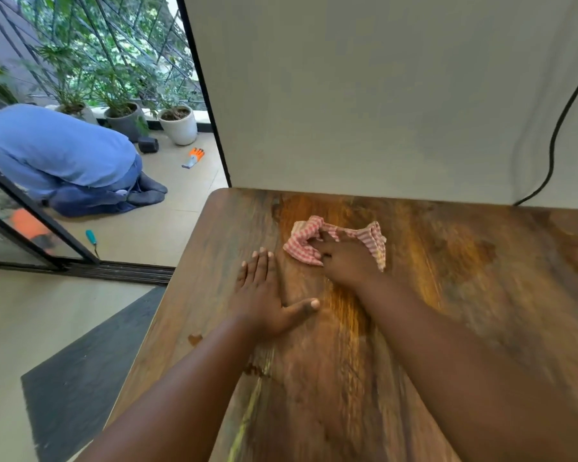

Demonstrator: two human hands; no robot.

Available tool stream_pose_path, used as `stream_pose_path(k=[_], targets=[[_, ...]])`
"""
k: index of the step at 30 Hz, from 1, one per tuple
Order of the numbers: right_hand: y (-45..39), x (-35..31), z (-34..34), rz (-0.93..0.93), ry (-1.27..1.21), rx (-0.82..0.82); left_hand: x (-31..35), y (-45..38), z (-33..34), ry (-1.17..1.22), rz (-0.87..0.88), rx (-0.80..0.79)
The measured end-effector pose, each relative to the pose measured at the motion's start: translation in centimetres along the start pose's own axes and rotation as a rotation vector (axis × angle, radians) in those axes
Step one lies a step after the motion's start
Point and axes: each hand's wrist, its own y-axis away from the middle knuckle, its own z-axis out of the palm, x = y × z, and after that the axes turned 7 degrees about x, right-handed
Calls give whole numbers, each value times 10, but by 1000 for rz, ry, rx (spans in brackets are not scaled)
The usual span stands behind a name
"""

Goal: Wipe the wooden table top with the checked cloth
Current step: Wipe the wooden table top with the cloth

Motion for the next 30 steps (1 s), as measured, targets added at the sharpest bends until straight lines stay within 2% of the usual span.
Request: stream_pose_path(k=[4, 8, 13, 21, 26, 30], targets=[[13, -29, 7, -137, -25, -43, -5, 1, -1, -62, 55, 9], [53, -21, 4, -200, -45, -76, -10, 6, -8, -79, 64, -38], [74, -4, -10, -135, -27, -108, -12, 14, -15, -108, 51, -71], [53, -33, 3, 71, -18, -37, -15, 22, -14, -114, 55, -70], [62, -47, 8, -38, 31, -63, -24, 25, -18, -160, 92, -54], [101, -45, 8, -94, 6, -101, -32, 25, -26, -194, 119, -93]])
